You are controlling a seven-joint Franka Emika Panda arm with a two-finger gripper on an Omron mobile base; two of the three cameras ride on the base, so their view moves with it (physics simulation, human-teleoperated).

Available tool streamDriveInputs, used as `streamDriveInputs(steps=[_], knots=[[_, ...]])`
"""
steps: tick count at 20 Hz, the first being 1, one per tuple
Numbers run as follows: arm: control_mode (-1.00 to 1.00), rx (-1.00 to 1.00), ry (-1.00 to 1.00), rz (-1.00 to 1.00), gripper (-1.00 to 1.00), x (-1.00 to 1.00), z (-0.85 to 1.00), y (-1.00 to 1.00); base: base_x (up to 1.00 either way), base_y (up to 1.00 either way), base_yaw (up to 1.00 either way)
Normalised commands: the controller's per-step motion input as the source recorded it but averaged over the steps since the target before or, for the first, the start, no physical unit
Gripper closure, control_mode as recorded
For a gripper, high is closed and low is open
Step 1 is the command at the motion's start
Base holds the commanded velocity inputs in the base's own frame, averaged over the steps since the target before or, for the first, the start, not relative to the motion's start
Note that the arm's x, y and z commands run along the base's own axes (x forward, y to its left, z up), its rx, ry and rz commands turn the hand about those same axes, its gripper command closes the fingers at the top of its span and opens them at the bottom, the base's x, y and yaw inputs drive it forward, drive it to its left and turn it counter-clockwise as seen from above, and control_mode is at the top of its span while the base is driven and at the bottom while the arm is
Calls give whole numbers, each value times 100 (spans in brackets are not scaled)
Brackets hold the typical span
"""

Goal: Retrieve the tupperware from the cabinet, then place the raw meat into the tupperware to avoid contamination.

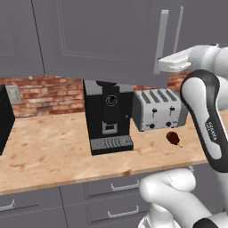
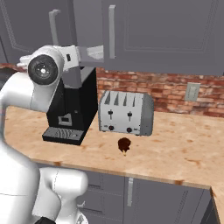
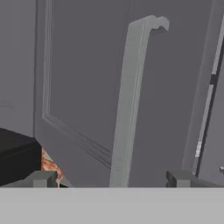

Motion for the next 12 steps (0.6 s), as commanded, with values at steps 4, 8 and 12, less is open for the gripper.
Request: streamDriveInputs(steps=[4,8,12], knots=[[-100,0,-11,14,-100,-22,14,-40,0,0,0],[-100,-2,-12,12,-100,-23,13,-42,0,0,0],[-100,-8,-11,12,-100,-12,10,-37,0,0,0]])
